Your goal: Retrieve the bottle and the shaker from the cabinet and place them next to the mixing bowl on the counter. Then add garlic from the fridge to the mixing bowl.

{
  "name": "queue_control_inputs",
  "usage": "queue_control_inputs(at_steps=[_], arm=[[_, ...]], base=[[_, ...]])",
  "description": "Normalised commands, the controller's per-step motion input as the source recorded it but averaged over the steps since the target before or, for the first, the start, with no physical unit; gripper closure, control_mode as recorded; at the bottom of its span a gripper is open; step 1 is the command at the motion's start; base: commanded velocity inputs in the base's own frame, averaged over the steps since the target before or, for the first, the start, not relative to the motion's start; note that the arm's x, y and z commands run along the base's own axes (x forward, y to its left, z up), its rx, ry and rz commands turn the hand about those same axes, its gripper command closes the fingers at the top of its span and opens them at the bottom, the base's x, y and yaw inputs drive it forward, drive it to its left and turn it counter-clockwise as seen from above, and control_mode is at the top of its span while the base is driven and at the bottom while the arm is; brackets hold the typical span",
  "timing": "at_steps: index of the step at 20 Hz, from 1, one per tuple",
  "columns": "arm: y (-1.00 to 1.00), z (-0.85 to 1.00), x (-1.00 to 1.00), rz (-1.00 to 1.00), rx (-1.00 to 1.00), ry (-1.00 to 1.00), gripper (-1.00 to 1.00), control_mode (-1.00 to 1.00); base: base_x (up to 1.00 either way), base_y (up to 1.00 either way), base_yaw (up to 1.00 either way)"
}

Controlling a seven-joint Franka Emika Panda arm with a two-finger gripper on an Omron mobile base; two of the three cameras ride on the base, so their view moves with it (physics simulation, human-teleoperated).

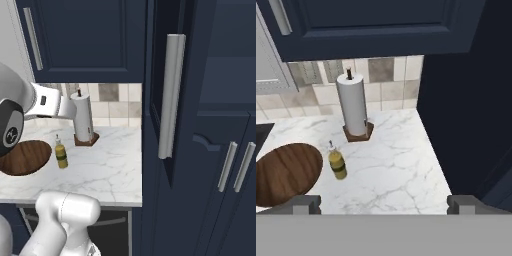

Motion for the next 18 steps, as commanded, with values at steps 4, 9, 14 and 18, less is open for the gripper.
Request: queue_control_inputs(at_steps=[4, 9, 14, 18], arm=[[0.00, 0.00, 0.00, 0.00, 0.00, 0.00, -1.00, 1.00], [0.00, 0.00, 0.00, 0.00, 0.00, 0.00, -1.00, 1.00], [0.00, 0.00, 0.00, 0.00, 0.00, 0.00, -1.00, 1.00], [0.00, 0.00, 0.00, 0.00, 0.00, 0.00, -1.00, 1.00]], base=[[-0.67, 0.32, 0.00], [-1.00, 0.54, -0.01], [-0.96, 0.02, -0.31], [-0.70, -0.56, -0.56]])
